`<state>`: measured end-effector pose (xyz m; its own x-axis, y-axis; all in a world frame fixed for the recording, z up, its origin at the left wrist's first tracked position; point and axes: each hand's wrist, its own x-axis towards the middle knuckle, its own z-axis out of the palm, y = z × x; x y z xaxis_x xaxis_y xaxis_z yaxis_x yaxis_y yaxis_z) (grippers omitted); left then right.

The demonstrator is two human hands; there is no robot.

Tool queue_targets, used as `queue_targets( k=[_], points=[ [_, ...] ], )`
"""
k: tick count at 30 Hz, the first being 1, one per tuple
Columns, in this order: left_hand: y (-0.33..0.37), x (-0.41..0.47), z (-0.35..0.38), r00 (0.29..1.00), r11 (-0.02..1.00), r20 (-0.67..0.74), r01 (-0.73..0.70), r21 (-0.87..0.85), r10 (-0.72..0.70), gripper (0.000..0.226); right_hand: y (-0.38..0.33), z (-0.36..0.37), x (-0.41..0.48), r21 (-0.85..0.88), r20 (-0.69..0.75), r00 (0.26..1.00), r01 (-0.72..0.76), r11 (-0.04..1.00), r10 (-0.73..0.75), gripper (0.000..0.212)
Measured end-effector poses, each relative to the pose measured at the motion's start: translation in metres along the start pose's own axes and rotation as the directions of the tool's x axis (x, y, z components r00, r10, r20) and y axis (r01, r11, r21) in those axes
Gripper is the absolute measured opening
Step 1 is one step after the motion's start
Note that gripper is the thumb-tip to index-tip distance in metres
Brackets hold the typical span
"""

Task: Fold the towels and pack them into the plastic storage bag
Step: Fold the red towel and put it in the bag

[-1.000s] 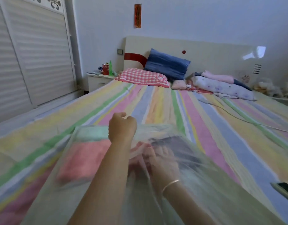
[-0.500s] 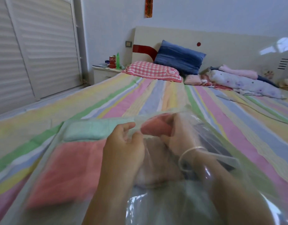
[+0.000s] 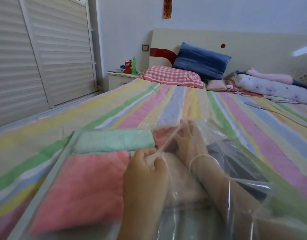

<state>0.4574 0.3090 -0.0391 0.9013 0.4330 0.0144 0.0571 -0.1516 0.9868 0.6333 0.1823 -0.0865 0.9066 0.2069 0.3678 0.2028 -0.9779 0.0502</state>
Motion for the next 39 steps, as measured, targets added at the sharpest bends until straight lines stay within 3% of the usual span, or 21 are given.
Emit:
queue_targets(
  k=[4,5,7,11,15,22,25,28,31,34,36,39],
  points=[
    [-0.004,-0.001,0.003,1.000,0.997,-0.004,-0.026,0.071,0.026,0.022,-0.012,-0.010,-0.012,-0.156,-0.026,0.989,0.137,0.978,-0.143,0.047],
    [-0.005,-0.001,0.004,0.999,0.997,-0.001,-0.034,0.072,0.035,0.022,-0.013,-0.014,-0.014,-0.139,-0.091,0.990,0.094,0.986,-0.108,0.042],
    [-0.005,-0.001,0.006,0.999,0.996,-0.001,-0.044,0.077,0.044,0.022,-0.018,-0.018,-0.013,-0.141,-0.020,0.996,0.085,0.986,-0.089,0.029],
    [-0.006,-0.003,0.008,0.999,0.995,0.003,-0.043,0.089,0.043,0.019,-0.024,-0.023,-0.007,-0.090,-0.105,0.994,-0.023,0.996,0.013,0.028],
    [-0.006,-0.003,0.010,0.999,0.992,-0.001,-0.045,0.114,0.045,0.018,-0.033,-0.002,0.002,-0.190,-0.085,0.995,0.030,0.981,-0.047,0.014],
    [-0.004,-0.004,0.009,0.997,0.991,0.022,-0.071,0.112,0.069,0.017,-0.024,0.002,-0.004,-0.134,0.100,0.988,0.130,0.983,-0.117,0.048],
    [-0.005,-0.003,0.010,0.998,0.990,0.022,-0.065,0.126,0.063,0.016,-0.024,0.001,-0.008,-0.041,0.270,0.956,0.132,0.990,-0.116,0.057],
    [-0.007,-0.002,0.013,0.996,0.986,0.020,-0.087,0.140,0.085,0.018,-0.037,0.005,-0.004,-0.031,0.259,0.966,-0.019,0.999,0.026,0.041],
    [-0.006,-0.003,0.013,0.995,0.986,0.028,-0.094,0.139,0.091,0.015,-0.046,-0.003,-0.007,0.111,0.162,0.963,-0.235,0.966,0.216,0.048],
    [-0.007,-0.003,0.012,0.993,0.978,0.051,-0.116,0.176,0.108,0.018,-0.044,-0.008,-0.011,0.022,0.307,0.949,-0.078,0.997,0.068,0.068],
    [-0.007,-0.004,0.012,0.992,0.964,0.074,-0.121,0.238,0.106,0.022,-0.039,-0.005,-0.007,0.030,0.339,0.940,0.036,0.999,-0.045,0.066],
    [-0.009,-0.002,0.011,0.988,0.934,0.103,-0.142,0.329,0.114,0.019,-0.036,-0.011,-0.012,0.067,0.345,0.933,0.085,0.994,-0.103,0.067]
  ],
)
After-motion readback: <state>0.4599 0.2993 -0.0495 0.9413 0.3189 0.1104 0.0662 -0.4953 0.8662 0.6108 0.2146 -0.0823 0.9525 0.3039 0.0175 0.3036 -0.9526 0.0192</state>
